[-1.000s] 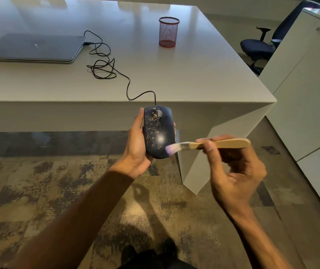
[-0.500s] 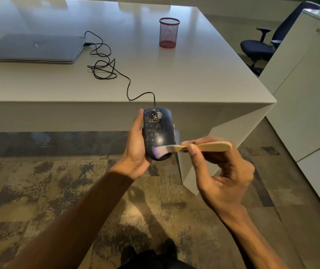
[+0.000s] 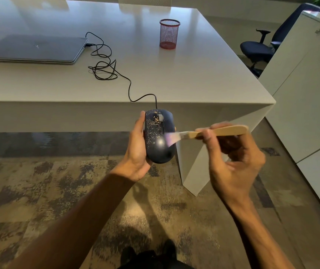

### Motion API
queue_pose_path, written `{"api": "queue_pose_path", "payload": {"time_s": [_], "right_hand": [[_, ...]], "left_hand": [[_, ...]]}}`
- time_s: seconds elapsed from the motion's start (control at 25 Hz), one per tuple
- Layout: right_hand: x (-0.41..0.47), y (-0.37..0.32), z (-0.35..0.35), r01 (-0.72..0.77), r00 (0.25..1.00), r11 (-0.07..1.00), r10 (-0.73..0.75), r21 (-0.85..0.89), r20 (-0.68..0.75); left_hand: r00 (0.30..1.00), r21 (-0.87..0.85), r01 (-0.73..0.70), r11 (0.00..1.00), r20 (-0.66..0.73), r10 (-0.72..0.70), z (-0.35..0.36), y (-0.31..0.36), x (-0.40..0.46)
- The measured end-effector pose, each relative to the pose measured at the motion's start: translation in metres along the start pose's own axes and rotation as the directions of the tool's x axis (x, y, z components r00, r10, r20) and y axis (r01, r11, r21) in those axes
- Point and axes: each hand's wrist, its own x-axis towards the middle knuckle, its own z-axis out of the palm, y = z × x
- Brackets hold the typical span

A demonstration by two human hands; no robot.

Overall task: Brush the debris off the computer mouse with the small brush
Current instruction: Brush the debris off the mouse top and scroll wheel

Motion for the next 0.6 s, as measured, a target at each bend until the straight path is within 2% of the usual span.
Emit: {"api": "queue_pose_path", "payload": {"time_s": [0.12, 0.28, 0.4, 0.48, 0.6], "right_hand": [[0.007, -0.002, -0.006, -0.057, 0.996, 0.996, 0.061, 0.069, -0.064], [0.005, -0.009, -0.003, -0.175, 0.983, 0.963, 0.158, 0.206, 0.098], [0.013, -0.002, -0.004, -0.225, 0.974, 0.961, 0.228, 0.159, 0.0], [0.016, -0.002, -0.008, -0.223, 0.972, 0.956, 0.234, 0.189, -0.035], [0.01, -0.008, -0.011, -0.228, 0.973, 0.921, 0.202, 0.316, 0.116]], "left_hand": [[1.0, -0.014, 0.004, 1.0, 0.004, -0.004, -0.003, -0.001, -0.001], [1.0, -0.004, 0.001, 1.0, 0.015, -0.001, -0.001, -0.002, -0.003], [1.0, -0.02, -0.002, 1.0, 0.015, 0.002, -0.001, -0.002, -0.003], [0.999, -0.02, 0.008, 1.0, 0.034, -0.007, -0.002, -0.002, -0.003], [0.999, -0.022, 0.006, 1.0, 0.033, -0.005, -0.001, -0.002, -0.004]]}}
